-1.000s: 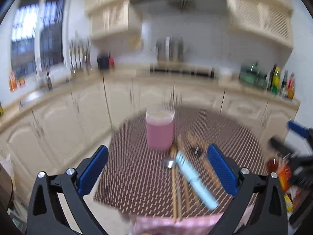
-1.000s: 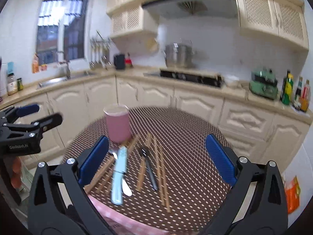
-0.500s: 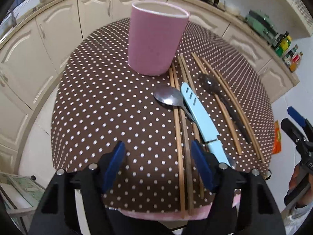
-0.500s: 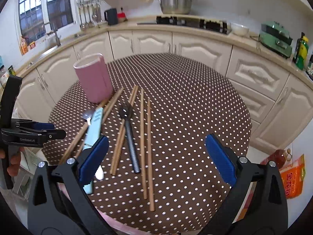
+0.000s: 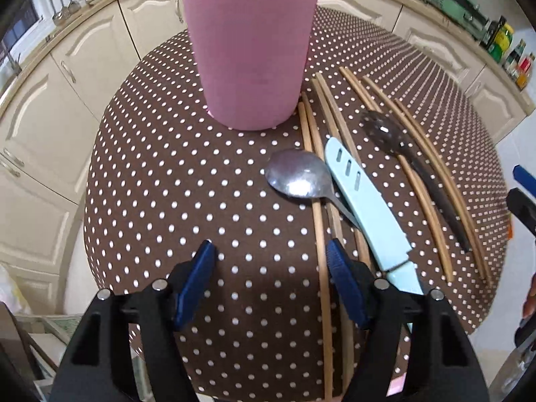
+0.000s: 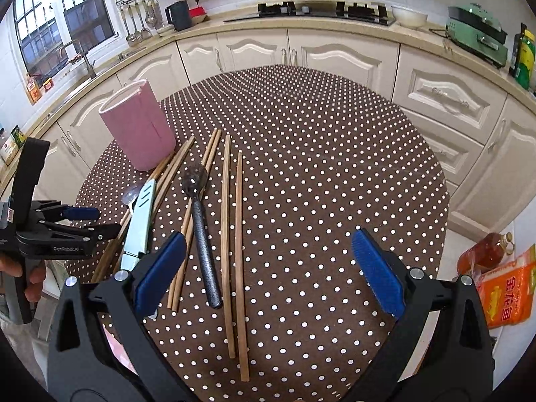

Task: Organize utensils
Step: 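Lower the left tool onto a wooden chopstick and grasp it while the right tool grasps another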

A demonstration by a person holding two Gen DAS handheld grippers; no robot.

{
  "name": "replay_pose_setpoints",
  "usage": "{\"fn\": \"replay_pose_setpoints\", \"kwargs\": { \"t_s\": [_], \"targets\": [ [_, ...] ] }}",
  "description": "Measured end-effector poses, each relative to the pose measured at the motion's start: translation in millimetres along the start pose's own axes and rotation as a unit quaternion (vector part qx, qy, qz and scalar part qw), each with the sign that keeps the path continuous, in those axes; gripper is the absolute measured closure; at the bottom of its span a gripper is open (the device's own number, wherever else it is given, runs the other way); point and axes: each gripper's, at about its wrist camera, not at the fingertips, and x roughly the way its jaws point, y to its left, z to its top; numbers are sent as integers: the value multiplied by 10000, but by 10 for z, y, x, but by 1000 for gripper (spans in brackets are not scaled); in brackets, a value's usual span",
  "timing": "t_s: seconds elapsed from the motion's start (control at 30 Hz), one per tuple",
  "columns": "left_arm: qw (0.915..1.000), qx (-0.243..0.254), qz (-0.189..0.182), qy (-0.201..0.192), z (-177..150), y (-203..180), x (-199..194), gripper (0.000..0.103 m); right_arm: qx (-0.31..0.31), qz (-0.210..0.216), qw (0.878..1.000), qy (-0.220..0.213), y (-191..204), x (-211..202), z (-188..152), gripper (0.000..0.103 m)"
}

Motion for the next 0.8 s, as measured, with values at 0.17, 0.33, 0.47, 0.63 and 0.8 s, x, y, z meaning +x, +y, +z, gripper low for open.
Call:
{"fn": "replay_pose_setpoints", "kwargs": {
  "t_s": [0.17, 0.33, 0.47, 0.63, 0.8],
  "targets": [
    [9999, 75, 114, 32, 333, -179, 79, 43, -18, -8, 9999, 134, -38, 65, 18, 6],
    [9999, -3, -39, -103, 410, -254, 82, 87, -228, -120, 9989, 390, -23, 198, 118, 6],
    [9984, -373, -385, -162, 155, -32, -60, 96, -470, -76, 9959, 771, 20, 362, 217, 7],
    [9965, -629, -535, -144, -39, 74, -146, 96, -707, 61, 9902, 1206, 98, 531, 319, 30],
    [9938, -961, -543, -132, -228, 190, -227, 97, -831, 167, 9829, 1637, 143, 738, 404, 57]
  ]
}}
